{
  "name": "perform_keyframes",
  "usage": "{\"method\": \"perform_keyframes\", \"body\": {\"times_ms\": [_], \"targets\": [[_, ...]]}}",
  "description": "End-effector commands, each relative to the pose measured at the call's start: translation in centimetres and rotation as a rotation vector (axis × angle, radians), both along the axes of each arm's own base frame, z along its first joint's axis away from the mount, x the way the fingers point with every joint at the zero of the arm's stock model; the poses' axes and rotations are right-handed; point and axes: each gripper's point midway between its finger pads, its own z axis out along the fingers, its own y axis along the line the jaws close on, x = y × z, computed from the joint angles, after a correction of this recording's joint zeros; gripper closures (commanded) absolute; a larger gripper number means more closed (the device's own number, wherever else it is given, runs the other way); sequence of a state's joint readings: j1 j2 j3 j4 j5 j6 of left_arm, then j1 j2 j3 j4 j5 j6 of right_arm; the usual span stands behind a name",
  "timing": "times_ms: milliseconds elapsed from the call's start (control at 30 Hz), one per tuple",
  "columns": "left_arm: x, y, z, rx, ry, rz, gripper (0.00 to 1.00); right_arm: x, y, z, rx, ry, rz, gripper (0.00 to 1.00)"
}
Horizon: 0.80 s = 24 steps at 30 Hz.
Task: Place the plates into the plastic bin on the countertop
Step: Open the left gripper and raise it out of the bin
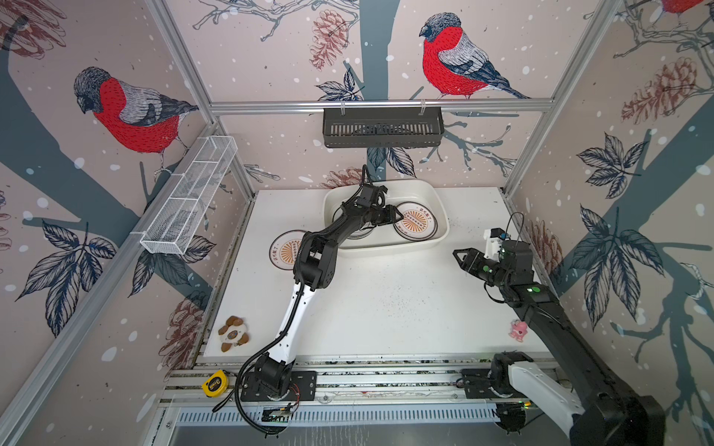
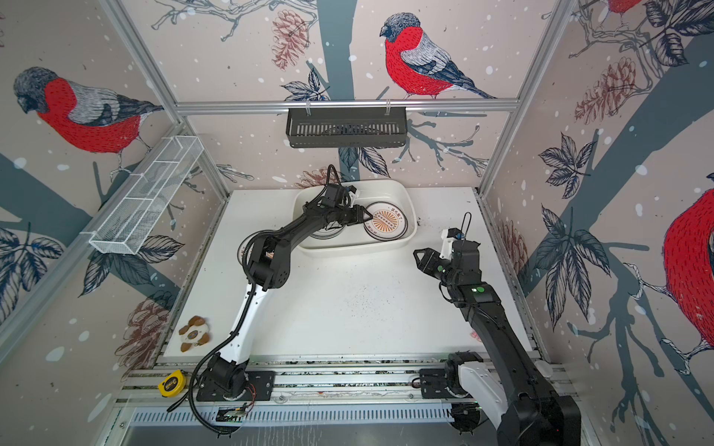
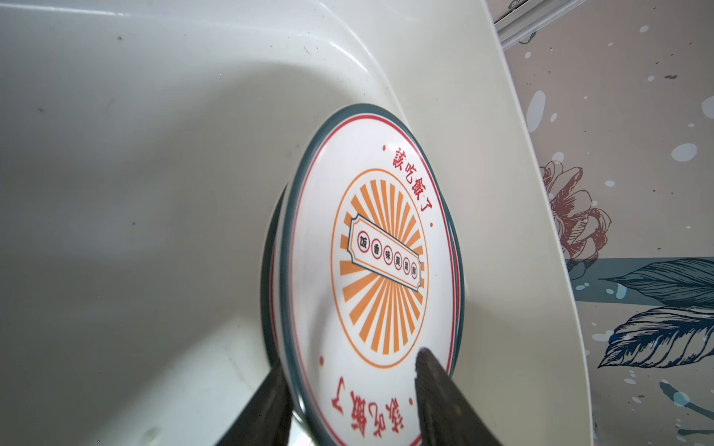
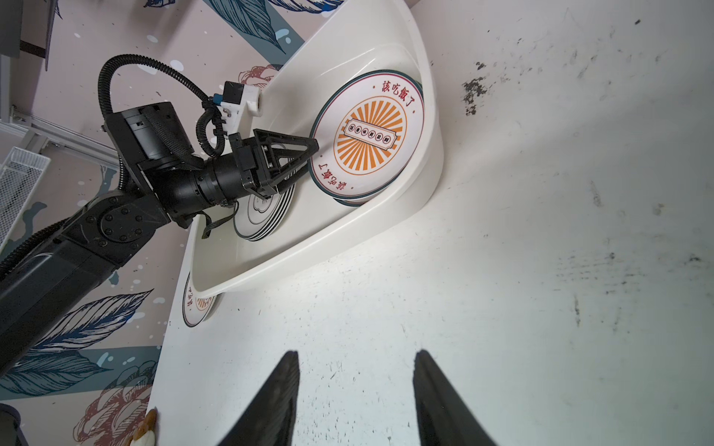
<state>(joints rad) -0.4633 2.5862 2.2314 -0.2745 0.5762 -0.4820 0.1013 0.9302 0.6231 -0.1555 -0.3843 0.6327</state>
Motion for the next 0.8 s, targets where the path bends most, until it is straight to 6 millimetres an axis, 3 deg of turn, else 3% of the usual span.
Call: {"method": "perform_keyframes", "body": {"times_ms": [0,767], "targets": [[0.16,-0.20,1.19,0.010,-0.051,-0.008,0.47,0.19,0.10,0.63,0.012,-0.025,0.002,0.51],[-0.55,-0.42,0.69,0.089,-0.084,-0.023,0.35,-0.41,0.09,1.02,0.013,-0.044,0.005,0.51]]}}
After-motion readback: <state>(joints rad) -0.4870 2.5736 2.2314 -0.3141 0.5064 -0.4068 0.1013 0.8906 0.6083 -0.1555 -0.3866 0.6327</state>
